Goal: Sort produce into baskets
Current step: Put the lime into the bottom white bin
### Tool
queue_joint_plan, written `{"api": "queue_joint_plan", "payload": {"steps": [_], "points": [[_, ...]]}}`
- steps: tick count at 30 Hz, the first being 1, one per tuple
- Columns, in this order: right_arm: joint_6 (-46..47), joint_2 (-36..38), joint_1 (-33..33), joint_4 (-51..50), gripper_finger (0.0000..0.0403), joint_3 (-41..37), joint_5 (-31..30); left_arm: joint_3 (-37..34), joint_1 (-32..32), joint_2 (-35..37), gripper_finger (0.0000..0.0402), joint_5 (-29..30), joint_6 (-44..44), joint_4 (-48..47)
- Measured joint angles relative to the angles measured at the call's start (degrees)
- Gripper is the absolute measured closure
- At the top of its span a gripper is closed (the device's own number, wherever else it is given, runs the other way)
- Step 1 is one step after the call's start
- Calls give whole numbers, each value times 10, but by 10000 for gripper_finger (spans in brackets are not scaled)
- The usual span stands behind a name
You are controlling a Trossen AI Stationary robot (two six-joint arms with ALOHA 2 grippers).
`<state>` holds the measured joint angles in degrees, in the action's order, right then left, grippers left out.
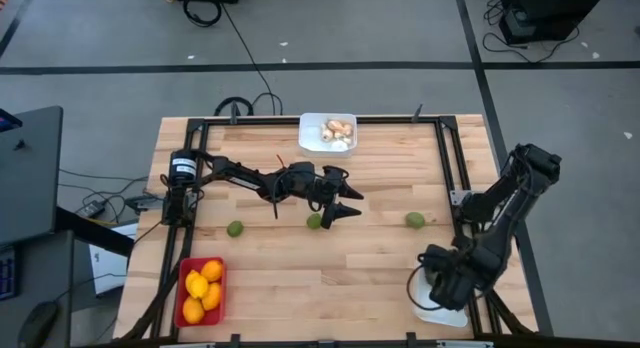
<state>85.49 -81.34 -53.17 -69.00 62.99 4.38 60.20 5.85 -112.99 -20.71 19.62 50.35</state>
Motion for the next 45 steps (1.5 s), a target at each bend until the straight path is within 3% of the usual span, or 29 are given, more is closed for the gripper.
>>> {"api": "queue_joint_plan", "payload": {"steps": [10,19,23,28,36,40,45], "points": [[141,0,-60,3,208,-66,50,0,0,0,127,1,-14,0],[135,0,-55,2,131,-73,34,0,0,0,127,7,-14,-1],[101,0,-43,0,114,-66,40,0,0,0,127,8,-22,-1],[14,0,-15,-51,118,-29,-93,0,-4,0,127,32,-39,-4],[-8,0,67,-211,126,31,-281,0,-8,0,127,37,-61,-13],[-100,0,125,-186,127,3,-290,0,-8,0,127,37,-61,-26],[-133,-1,195,-164,127,-51,-273,-4,-8,0,127,39,-72,-36]]}}
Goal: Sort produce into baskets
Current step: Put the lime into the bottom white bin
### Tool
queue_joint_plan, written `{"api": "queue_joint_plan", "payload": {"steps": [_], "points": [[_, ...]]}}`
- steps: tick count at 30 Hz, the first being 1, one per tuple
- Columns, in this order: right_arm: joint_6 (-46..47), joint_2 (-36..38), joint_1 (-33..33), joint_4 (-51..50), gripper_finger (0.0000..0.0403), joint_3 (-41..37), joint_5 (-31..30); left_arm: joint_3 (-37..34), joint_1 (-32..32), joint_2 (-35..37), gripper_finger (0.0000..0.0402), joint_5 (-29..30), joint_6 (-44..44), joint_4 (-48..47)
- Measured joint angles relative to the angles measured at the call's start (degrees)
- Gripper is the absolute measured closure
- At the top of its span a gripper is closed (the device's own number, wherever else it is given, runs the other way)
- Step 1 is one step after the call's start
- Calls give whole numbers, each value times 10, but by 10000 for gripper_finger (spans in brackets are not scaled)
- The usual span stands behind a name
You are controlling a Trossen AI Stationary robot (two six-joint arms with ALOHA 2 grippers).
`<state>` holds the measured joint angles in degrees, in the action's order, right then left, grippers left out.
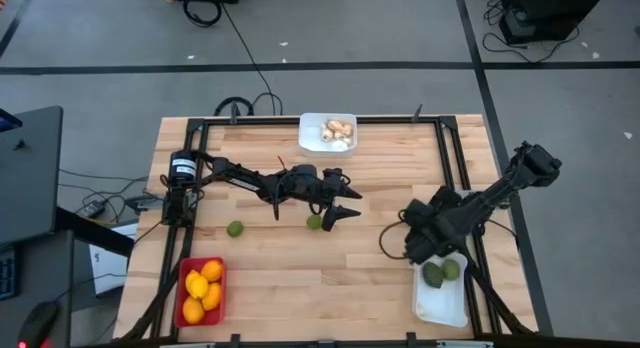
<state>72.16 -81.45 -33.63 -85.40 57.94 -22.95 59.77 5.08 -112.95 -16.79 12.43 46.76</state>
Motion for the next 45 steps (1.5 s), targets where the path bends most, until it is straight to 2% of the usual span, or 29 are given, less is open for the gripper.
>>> {"api": "queue_joint_plan", "payload": {"steps": [3,9,15,20,25,31,34,40,45], "points": [[-46,0,36,38,127,-28,13,0,0,0,127,9,-2,-12],[-177,0,100,162,127,-93,79,0,0,0,127,27,-8,-22],[-229,0,153,219,127,-150,106,0,0,0,127,33,-17,-25],[-294,0,183,309,127,-193,159,-1,0,0,127,33,-17,-39],[-319,4,206,356,143,-226,176,-1,0,0,127,34,-17,-52],[-328,2,210,354,212,-213,178,-1,0,0,127,48,-17,-55],[-333,4,211,360,250,-190,157,-1,1,0,127,61,-17,-56],[-346,6,199,304,253,-132,174,-1,1,0,127,65,-17,-58],[-343,19,161,238,244,-73,168,-1,1,0,127,64,-17,-66]]}}
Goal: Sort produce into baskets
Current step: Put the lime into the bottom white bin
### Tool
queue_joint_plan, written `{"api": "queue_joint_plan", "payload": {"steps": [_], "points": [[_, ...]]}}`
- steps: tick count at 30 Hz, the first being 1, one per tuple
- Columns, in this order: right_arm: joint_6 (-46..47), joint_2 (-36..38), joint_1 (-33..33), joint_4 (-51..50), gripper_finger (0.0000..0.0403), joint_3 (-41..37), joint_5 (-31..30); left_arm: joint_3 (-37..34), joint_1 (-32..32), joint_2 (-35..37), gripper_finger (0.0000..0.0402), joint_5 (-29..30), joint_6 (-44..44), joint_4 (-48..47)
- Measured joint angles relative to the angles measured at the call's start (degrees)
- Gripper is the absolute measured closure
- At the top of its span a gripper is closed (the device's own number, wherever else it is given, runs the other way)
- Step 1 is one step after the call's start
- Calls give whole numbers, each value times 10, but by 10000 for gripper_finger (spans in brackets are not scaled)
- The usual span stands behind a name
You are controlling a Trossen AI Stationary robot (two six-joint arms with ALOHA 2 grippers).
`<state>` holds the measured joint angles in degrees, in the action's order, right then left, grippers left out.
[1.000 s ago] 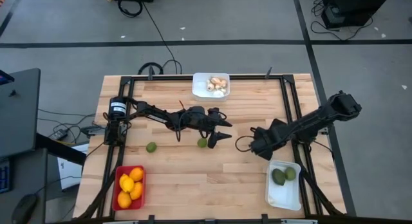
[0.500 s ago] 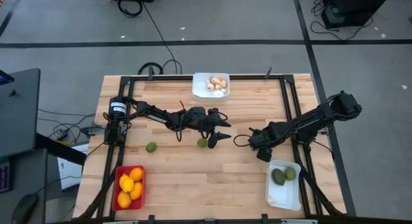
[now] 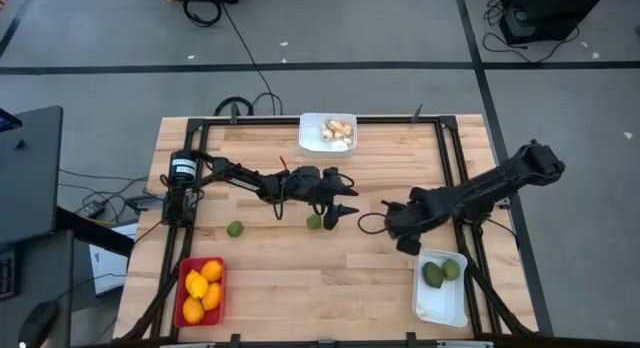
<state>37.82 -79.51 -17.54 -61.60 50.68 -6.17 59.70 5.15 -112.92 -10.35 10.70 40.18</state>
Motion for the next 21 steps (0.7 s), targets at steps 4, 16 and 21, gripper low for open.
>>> {"api": "queue_joint_plan", "payload": {"steps": [4,16,21], "points": [[34,29,-41,-16,244,38,0,0,0,0,127,0,0,-5],[314,108,-253,-50,243,55,39,0,-8,0,127,-2,2,-26],[407,108,-335,28,242,54,36,0,-11,0,127,-2,1,-24]]}}
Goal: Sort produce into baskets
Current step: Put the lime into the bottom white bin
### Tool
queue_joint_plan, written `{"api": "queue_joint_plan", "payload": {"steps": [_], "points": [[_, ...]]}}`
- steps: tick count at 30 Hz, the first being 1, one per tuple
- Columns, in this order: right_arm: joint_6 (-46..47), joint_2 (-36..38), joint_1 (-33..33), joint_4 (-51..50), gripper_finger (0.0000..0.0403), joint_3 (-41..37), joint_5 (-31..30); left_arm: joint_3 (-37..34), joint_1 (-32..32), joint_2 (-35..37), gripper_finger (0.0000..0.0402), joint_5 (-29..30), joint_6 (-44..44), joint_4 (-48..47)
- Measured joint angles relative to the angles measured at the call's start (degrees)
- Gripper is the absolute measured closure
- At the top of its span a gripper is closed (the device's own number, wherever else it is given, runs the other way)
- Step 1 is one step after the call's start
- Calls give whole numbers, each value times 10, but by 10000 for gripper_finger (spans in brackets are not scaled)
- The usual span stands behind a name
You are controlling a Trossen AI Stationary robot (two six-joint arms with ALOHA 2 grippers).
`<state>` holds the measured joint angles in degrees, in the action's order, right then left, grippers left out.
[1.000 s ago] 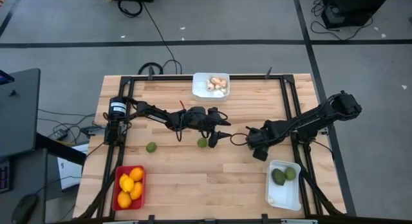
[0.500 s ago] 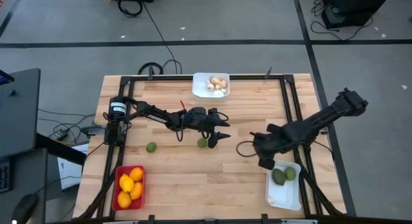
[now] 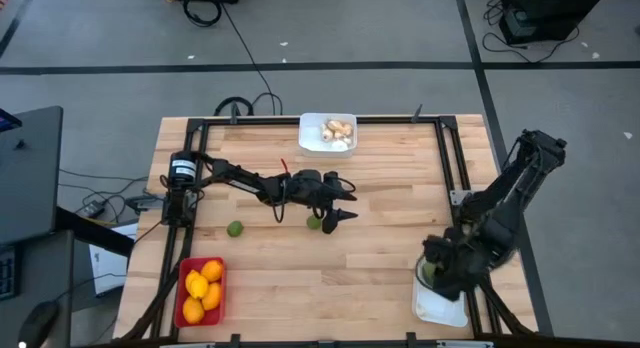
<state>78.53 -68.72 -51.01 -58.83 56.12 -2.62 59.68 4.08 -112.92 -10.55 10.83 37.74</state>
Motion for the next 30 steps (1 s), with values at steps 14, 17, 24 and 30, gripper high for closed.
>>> {"api": "queue_joint_plan", "payload": {"steps": [14,17,24,30], "points": [[113,-130,-111,136,225,-1,-6,0,-27,0,132,33,1,6],[119,-143,-112,144,200,-1,-10,0,-32,0,135,35,2,6],[118,-142,-110,140,137,-1,-19,0,-42,28,138,47,-51,-33],[76,-119,-102,137,122,-1,-85,1,-63,117,138,91,-120,-187]]}}
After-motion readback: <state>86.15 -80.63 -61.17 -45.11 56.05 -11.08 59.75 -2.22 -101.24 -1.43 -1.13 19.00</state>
